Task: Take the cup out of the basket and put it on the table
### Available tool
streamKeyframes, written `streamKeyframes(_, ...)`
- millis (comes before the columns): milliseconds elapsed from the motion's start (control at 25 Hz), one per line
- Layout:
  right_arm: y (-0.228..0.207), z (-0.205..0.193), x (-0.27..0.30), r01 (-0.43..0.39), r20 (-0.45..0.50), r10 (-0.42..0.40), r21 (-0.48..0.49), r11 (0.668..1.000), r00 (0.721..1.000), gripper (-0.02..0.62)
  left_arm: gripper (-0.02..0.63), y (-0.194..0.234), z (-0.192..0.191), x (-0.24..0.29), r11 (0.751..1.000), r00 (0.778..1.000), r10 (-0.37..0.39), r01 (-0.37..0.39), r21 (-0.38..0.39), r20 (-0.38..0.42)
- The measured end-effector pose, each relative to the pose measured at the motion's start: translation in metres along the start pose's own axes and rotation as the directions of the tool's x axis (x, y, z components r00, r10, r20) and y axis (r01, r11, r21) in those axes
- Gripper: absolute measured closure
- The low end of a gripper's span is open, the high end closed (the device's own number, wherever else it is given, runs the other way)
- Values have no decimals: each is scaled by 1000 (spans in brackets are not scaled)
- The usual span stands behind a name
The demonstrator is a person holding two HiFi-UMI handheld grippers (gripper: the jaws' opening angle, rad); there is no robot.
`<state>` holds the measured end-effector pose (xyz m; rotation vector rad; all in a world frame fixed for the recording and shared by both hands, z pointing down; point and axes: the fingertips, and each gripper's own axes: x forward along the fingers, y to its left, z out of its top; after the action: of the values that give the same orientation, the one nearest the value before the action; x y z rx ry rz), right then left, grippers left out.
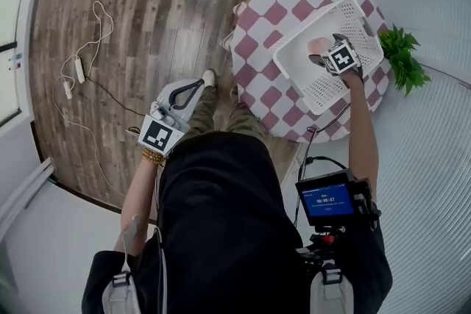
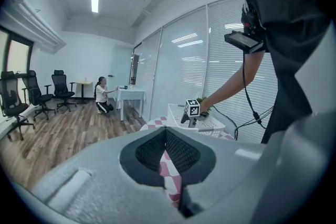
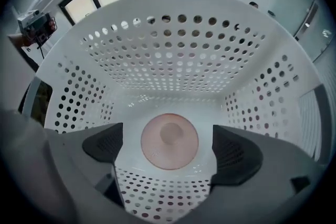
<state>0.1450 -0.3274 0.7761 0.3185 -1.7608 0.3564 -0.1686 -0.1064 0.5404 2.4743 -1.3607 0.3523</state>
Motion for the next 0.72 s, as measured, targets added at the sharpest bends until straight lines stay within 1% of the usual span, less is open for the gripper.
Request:
streamKeyframes(120, 3, -8, 9, -16, -83, 12, -46, 999, 996, 71, 604, 6, -1, -1, 1000, 1000, 23, -23, -15, 5)
streamKeyframes(200, 1, -11, 13, -24, -108, 17, -56, 998, 994, 71, 604, 9, -4, -2, 999, 999, 37, -37, -28, 8)
streamKeyframes(480, -7, -6, 14, -26, -123, 17, -65, 998, 992, 72, 604, 11, -16, -6, 996, 997, 70, -69, -62, 16)
streamKeyframes(720, -2, -3, 15, -62, -119, 55, -61, 996, 991, 75, 604, 15, -17, -5, 994, 996, 86, -85, -67, 20)
